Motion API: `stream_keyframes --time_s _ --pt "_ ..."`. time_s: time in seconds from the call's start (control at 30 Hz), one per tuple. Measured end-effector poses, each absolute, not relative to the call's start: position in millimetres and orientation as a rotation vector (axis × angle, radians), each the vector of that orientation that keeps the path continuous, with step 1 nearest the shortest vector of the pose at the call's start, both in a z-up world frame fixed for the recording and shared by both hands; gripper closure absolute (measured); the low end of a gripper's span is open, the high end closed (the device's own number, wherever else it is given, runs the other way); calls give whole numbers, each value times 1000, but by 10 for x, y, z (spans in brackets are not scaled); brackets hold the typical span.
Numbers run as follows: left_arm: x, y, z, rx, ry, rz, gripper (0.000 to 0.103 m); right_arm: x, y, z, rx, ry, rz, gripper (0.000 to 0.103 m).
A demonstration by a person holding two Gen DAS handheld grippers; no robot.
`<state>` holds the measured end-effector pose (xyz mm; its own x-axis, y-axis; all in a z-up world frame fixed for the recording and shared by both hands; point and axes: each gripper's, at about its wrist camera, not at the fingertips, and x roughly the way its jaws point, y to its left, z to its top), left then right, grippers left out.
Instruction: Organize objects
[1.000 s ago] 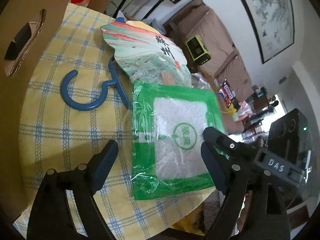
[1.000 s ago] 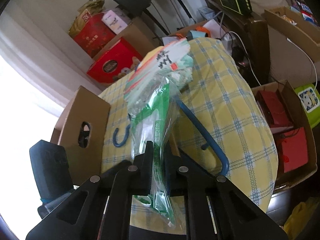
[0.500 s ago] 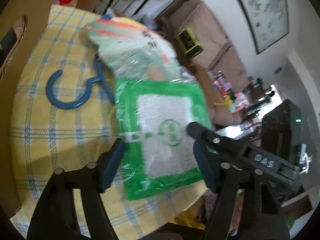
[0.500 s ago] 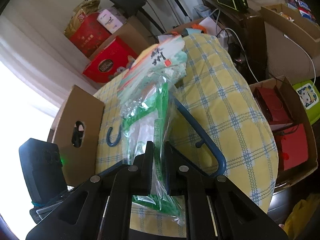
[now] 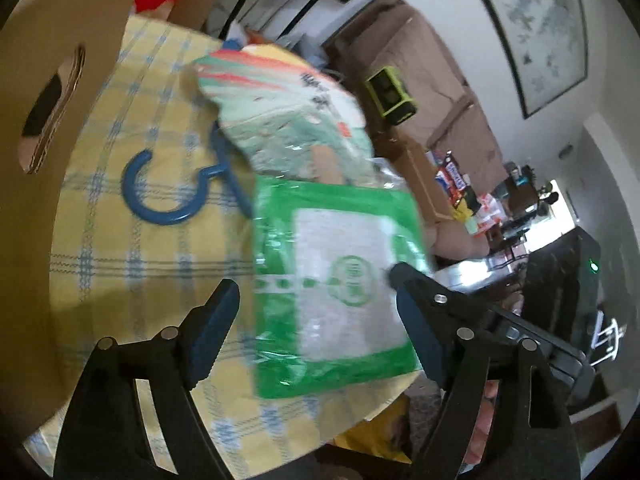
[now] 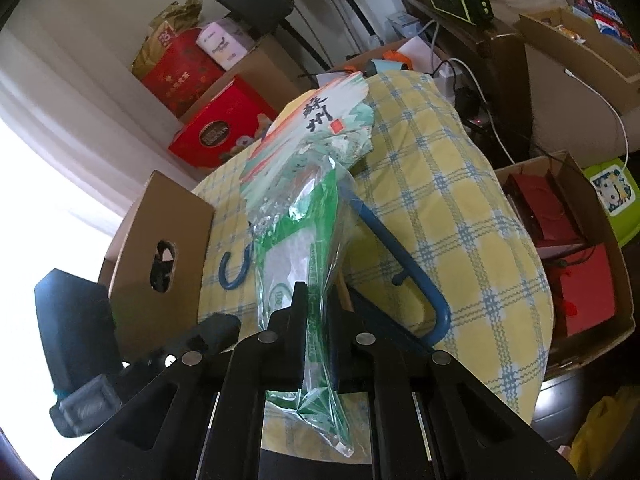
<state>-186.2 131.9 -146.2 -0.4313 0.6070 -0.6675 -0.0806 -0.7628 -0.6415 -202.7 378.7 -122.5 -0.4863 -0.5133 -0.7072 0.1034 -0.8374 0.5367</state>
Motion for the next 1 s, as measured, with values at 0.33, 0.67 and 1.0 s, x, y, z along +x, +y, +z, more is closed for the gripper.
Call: stream_keyframes --time_s 0.33,0.67,1.0 --pt "-1888 1409 -1581 -1345 -745 2155 17 -2032 3698 -1287 1359 -513 -2395 95" --pt "-1905 1394 -1558 -1312 -851 2036 16 -2023 3667 -1277 1330 -539 -2389 95" --pt "-1875 1380 -1339 -1223 -889 2013 17 -1941 3762 -1042 1244 -637 -2363 95"
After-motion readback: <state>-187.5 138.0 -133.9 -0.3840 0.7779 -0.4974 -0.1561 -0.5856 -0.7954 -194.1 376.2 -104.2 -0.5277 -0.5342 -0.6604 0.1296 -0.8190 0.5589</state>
